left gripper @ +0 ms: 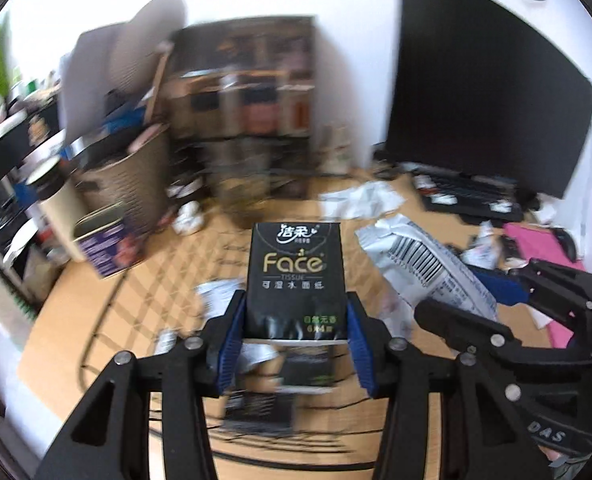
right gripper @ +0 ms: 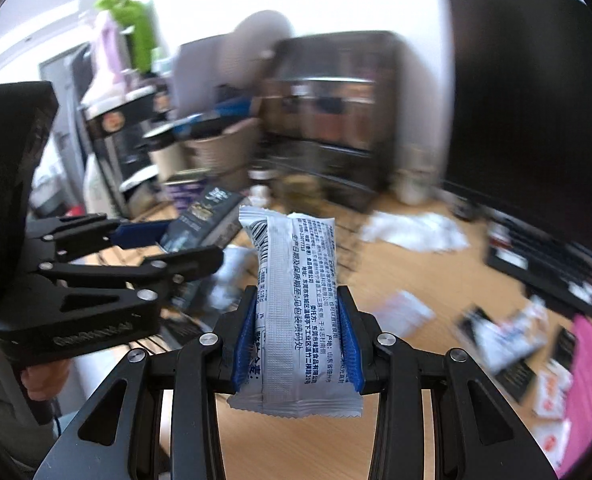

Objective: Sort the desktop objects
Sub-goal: 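Carry the Face pack and snack bar to the basket and release them, then return both open tools to the desk items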

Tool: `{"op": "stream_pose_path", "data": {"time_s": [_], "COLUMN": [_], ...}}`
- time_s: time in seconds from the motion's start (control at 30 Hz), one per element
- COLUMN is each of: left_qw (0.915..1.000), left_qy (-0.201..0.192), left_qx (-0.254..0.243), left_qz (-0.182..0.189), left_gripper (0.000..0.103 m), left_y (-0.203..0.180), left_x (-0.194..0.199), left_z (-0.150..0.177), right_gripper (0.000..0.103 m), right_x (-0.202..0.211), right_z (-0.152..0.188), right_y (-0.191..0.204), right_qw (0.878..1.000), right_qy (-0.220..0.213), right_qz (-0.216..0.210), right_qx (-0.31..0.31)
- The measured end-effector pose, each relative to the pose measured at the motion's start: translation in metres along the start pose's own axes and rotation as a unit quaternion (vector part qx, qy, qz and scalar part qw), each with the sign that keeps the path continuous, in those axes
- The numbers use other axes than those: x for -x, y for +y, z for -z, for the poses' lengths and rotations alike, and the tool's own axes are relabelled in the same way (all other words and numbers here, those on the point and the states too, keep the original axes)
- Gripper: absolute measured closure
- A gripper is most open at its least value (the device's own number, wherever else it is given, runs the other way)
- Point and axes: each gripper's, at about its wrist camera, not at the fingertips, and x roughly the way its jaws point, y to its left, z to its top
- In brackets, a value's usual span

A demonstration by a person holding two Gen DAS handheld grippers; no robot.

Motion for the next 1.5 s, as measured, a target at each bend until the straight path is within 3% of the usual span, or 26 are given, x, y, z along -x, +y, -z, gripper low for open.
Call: {"op": "stream_pose_path", "data": {"time_s": [0.13, 0.4, 0.5, 0.6, 0.97, 1.3, 1.4, 1.5], "left_qw": [0.9991, 0.9984, 0.9979, 0.9981, 0.9995, 0.9996, 0.9989, 0.9980], "left_qy": [0.007, 0.024, 0.023, 0.018, 0.019, 0.015, 0.001, -0.006], "left_qx": [0.009, 0.036, 0.046, 0.055, 0.023, -0.020, -0.032, -0.027], "left_qz": [-0.042, -0.036, -0.038, -0.019, -0.006, 0.011, -0.034, -0.056], "left_gripper": [0.050, 0.050, 0.050, 0.046, 0.045, 0.046, 0.045, 0.045], "left_y": [0.021, 0.045, 0.046, 0.046, 0.011, -0.048, -0.064, -0.074], "left_x": [-0.008, -0.025, -0.025, -0.022, -0.022, -0.023, -0.025, -0.027], "left_z": [0.002, 0.004, 0.003, 0.002, 0.004, 0.002, 0.001, -0.002], "right_gripper": [0.066, 0.065, 0.052, 0.044, 0.042, 0.042, 0.042, 0.042], "right_x": [-0.028, -0.051, -0.052, -0.049, -0.026, 0.009, 0.020, 0.032], "right_z": [-0.009, -0.014, -0.015, -0.016, 0.000, 0.021, 0.032, 0.044], "right_y": [0.027, 0.037, 0.033, 0.023, 0.003, -0.036, -0.053, -0.077], "right_qw": [1.000, 1.000, 1.000, 1.000, 1.000, 0.998, 0.997, 0.995], "right_qy": [0.008, 0.019, 0.014, 0.009, 0.006, -0.003, -0.003, 0.001], "right_qz": [-0.005, -0.001, 0.027, 0.010, 0.022, 0.049, 0.061, 0.078], "right_qx": [0.008, 0.010, 0.008, -0.008, -0.019, -0.042, -0.050, -0.064]}}
